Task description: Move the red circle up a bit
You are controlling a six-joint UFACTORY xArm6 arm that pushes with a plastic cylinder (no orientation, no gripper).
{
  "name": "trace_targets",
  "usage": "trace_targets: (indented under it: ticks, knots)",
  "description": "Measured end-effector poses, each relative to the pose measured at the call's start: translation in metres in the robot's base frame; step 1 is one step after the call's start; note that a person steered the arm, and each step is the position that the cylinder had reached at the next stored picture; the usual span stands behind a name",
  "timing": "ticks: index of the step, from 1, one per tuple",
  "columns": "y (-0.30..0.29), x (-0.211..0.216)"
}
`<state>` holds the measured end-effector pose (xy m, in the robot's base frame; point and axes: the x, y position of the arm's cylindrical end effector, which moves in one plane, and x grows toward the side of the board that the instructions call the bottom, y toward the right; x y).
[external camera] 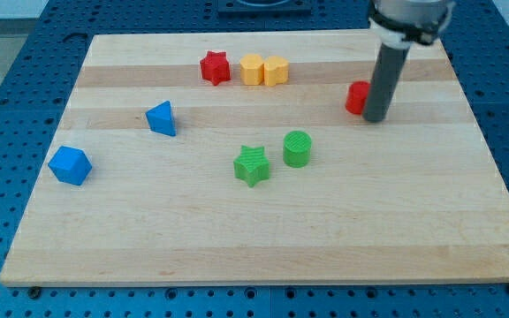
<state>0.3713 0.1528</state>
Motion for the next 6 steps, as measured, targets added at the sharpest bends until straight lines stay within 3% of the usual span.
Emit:
trace_targets:
  ticks: [2, 5, 6]
  knots:
    - [0.0, -0.07]
    - [-0.01, -0.023]
    - [-0.027, -0.048]
